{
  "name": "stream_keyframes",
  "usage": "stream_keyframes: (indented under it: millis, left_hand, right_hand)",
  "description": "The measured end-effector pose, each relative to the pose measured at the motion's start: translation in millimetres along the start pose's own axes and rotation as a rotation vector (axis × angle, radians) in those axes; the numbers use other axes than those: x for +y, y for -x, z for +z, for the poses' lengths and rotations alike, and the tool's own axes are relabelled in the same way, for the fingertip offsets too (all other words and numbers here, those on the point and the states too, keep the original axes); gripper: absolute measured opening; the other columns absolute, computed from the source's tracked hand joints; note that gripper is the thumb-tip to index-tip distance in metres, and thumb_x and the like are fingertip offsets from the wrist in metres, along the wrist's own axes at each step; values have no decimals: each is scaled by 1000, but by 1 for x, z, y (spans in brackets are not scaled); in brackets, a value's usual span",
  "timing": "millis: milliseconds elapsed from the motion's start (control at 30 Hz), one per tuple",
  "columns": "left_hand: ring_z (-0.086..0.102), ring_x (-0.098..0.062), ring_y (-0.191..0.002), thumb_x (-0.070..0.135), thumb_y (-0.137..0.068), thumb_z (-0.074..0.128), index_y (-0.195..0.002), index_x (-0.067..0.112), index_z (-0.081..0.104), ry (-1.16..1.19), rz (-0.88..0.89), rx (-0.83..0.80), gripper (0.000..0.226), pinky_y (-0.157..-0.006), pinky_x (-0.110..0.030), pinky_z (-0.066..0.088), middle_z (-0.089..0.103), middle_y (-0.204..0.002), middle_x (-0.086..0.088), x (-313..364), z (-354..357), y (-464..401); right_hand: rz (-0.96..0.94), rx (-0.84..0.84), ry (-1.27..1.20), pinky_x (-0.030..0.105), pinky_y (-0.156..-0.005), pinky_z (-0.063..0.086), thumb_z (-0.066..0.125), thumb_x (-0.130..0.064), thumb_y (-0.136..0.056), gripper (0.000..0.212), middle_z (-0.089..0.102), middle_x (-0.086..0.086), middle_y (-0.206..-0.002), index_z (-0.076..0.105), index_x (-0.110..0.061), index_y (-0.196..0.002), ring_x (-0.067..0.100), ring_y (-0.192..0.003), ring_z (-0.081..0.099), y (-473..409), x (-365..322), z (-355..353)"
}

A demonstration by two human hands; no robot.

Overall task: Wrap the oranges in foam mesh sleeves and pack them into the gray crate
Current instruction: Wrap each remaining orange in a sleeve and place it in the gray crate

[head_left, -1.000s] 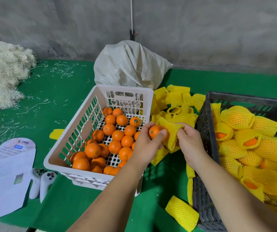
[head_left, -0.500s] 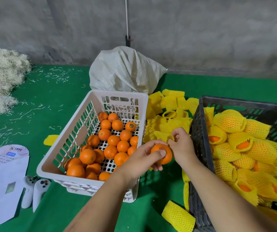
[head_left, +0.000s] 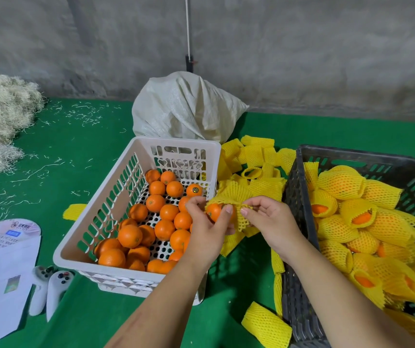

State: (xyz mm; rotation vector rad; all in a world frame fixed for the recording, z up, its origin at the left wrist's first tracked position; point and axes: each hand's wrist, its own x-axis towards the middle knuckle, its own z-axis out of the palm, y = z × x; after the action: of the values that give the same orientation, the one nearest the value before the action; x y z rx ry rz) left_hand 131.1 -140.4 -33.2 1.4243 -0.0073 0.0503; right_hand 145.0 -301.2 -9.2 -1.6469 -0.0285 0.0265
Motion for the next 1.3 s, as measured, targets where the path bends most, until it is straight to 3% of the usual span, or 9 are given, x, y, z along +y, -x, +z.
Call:
stream_keyframes:
  millis: [133, 267, 367, 533, 667, 833, 1100, 1200, 1300]
  left_hand:
    - [64, -29, -126, 37, -93, 66, -156, 50, 20, 10, -178, -108, 79, -103, -46, 58, 37, -154, -18, -2, -12, -8]
    - [73, -23, -109, 20, -93, 69, -154, 49, 32, 5, -175, -211, 77, -94, -35, 61, 35, -154, -20, 0, -19, -4]
    - [68, -16, -82, 20, -97, 75, -147, 45, 43, -74, -77, -98, 64, -69, -26, 56, 48, -141, -28, -4, -10, 1]
    - [72, -15, -109, 17, -96, 77, -132, 28, 60, -41, 12, 8, 42, -90, -35, 61, 74, -121, 2, -6, 2, 0]
    - [61, -16, -71, 15, -102, 63, -123, 14, 65, 19, -62, 225, 21, -57, -28, 48, 70, -88, 0, -5, 1, -7]
    - [57, -23, -68, 25, -95, 63, -127, 21, 61, 32, -102, 119, 33, -55, -34, 47, 67, -90, -11, 0, -5, -3]
    - [58, -2, -61, 20, -98, 70, -98, 10, 62, -41, -85, 203, 13, -55, -20, 46, 64, -67, 15, 1, 3, -11]
    - [48, -20, -65, 23, -99, 67, -115, -3, 57, 45, -100, 207, 31, -56, -34, 40, 57, -77, -5, 1, -1, -11]
    - [55, -18, -61, 22, -100, 66, -127, 15, 57, 16, -52, 64, 30, -52, -31, 46, 64, -81, -3, -3, -8, -1]
  right_hand:
    - [-92, -86, 3, 21, -76, 56, 72, -4, -93, 15, 76, -4, -87, 72, -17, -99, 7, -84, 70, 1, 3, 9]
    - [-104, -100, 142, 28, -76, 52, 69, -2, -94, 24, 63, -8, -92, 66, -24, -103, 7, -85, 63, -1, 7, 9]
    - [-229, -45, 231, 32, -86, 53, 66, 1, -91, 28, 57, -7, -102, 66, -25, -101, 11, -98, 60, 2, 3, 7]
    - [-394, -12, 149, 23, -68, 51, 64, -30, -84, 11, 63, -13, -88, 69, -25, -92, 11, -80, 64, 11, -8, 3]
    - [-339, 4, 87, 14, -59, 42, 62, -34, -84, 5, 62, -14, -72, 66, -31, -86, 1, -63, 54, 10, -2, 1]
    - [-193, -69, 173, 35, -69, 54, 79, -52, -70, 53, 54, -16, -98, 51, -46, -115, 15, -84, 57, 6, 7, 7]
    - [-669, 87, 496, 15, -67, 43, 60, -19, -92, 13, 58, -13, -84, 68, -8, -93, -2, -75, 53, 10, 6, 11]
    - [-456, 68, 305, 21, -66, 48, 61, -28, -93, 11, 59, -16, -84, 63, -18, -96, 3, -73, 56, 11, 2, 16]
    - [169, -9, -95, 42, -88, 60, 66, -63, -89, 55, 64, -2, -121, 53, -28, -130, 13, -99, 67, 8, -6, 20]
